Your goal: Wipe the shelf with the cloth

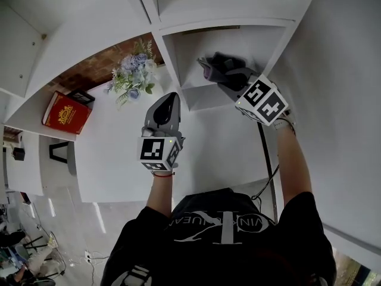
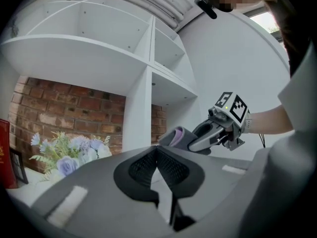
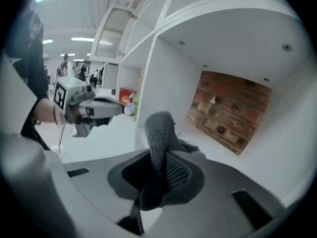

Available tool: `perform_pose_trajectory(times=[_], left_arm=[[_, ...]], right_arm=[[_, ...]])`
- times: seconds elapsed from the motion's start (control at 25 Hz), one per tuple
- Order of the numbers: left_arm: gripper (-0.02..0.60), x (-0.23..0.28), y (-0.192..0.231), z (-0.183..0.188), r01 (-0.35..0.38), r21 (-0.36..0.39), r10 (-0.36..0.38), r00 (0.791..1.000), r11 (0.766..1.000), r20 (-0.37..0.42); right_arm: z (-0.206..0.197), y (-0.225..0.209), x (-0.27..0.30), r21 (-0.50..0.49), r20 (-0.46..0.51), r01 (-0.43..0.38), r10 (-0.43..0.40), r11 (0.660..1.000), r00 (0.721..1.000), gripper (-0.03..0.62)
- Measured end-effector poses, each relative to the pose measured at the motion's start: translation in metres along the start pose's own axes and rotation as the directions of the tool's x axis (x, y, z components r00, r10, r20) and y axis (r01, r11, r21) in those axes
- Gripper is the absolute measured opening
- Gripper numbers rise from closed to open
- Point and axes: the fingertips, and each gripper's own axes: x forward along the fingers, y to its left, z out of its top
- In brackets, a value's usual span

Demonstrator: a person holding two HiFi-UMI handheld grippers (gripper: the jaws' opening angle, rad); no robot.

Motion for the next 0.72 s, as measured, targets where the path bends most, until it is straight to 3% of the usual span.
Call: perform_pose_trajectory(times=[0.08, 0.16, 0.4, 0.72], left_arm=[[0.011, -0.006, 0.008, 0.001, -0.022, 0.000, 0.022, 1.000, 1.000, -0.001], [0.011, -0.011, 0.014, 0.002, -0.041, 0.001, 0.041, 0.999, 0.999, -0.003], [0.011, -0.028, 0.028, 0.006, -0.092, 0.003, 0.092, 0.996, 0.996, 0.003], [0.011, -0.042, 0.044, 0.009, -0.142, 0.005, 0.142, 0.990, 0.990, 0.007]], right_arm=[[0.019, -0.008, 0.002, 0.089, 0.066, 0.014, -0.019, 0.996, 0.998, 0.060], [0.035, -0.008, 0.011, 0.105, 0.093, 0.003, -0.013, 0.994, 0.996, 0.060], [0.064, 0.016, 0.048, -0.045, 0.073, -0.092, 0.095, 0.995, 0.993, 0.060], [0.109, -0.001, 0.047, -0.286, 0.128, 0.021, 0.016, 0.958, 0.992, 0.058]])
